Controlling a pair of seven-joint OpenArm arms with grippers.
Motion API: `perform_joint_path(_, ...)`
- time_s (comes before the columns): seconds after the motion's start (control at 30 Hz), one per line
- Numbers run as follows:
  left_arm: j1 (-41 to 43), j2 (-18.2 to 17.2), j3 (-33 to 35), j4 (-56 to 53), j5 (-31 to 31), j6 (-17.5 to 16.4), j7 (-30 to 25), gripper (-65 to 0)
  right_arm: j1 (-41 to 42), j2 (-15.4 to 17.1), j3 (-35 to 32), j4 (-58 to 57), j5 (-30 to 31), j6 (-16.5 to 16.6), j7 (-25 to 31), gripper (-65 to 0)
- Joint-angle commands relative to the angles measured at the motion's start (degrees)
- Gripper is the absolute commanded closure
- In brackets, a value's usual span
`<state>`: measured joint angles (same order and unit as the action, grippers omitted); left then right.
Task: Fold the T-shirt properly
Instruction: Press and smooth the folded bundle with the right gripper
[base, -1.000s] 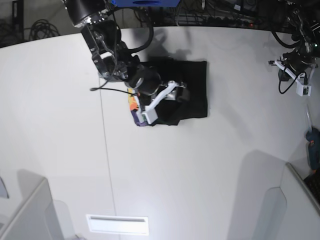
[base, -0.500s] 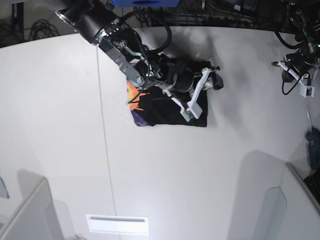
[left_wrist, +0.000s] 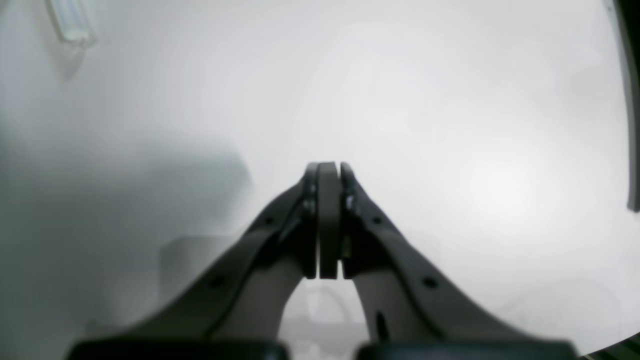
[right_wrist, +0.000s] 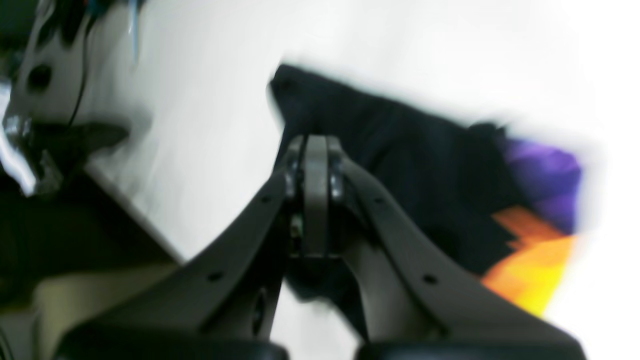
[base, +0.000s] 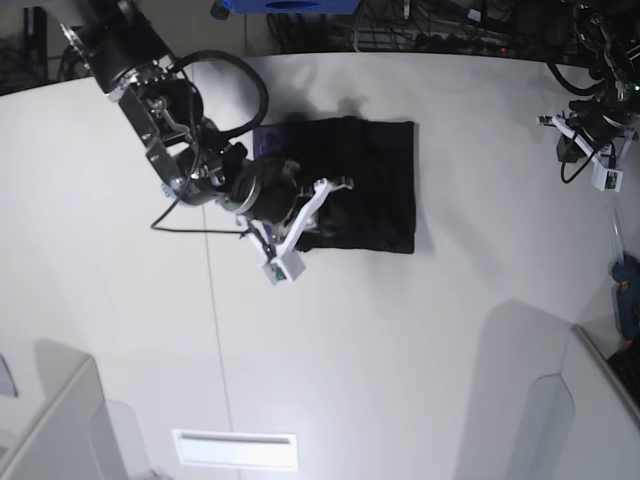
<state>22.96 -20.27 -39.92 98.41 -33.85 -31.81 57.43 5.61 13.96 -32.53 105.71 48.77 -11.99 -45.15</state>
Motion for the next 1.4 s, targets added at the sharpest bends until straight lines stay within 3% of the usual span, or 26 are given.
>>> perform_joint_path(0.0, 0.1, -1.0, -0.5, 1.0, -0.2, -0.3, -0.6, 0.0, 0.3, 0.2, 0.2, -0.5, 0.3, 0.5, 0.7, 0.0)
perform_joint_path(0.13, 0.1, -1.0, -0.5, 1.0, -0.2, -0.3, -0.6, 0.0, -2.0, 1.6, -0.6, -5.0, 0.2, 0.7, 0.9, 0.0)
perform_joint_path(0.27, 0.3, -1.0, -0.5, 0.9, -0.2, -0.3, -0.6, 0.0, -4.2, 1.3, -0.6, -5.4, -3.9, 0.8, 0.7, 0.0)
perform_joint_path(0.4, 0.4, -1.0, -0.5, 0.7, -0.2, -0.3, -0.6, 0.0, -3.7, 1.1, -6.1, -5.4, -5.7, 0.8, 0.7, 0.0)
perform_joint_path(0.7, 0.4, -1.0, -0.5, 1.1, -0.2, -0.3, -0.6, 0.0, 0.0, -3.3, -18.4, -6.2, -6.4, 0.3, 0.2, 0.0)
perform_joint_path(0.9, 0.4, -1.0, -0.5, 1.1, -0.3, -0.7, -0.6, 0.0, 3.1, -6.9, -23.3, -9.4, -9.6, 0.3, -7.2, 0.0)
perform_joint_path(1.13, 0.4, -0.9, -0.5, 1.1, -0.4, -0.7, -0.6, 0.0, 1.1, -7.2, -13.0, 0.2, -14.4, -1.9, -7.9, 0.0)
perform_joint_path(1.27, 0.4, -0.9, -0.5, 1.1, -0.4, -0.7, -0.6, 0.0, 4.0, -10.0, -7.9, -4.7, -16.1, -1.8, -7.7, 0.0)
perform_joint_path(1.37, 0.4, -0.5, -0.4, 1.1, -0.5, -0.8, -0.6, 0.0, 6.5, -11.9, -8.4, -9.6, -16.8, -1.7, -7.0, 0.0)
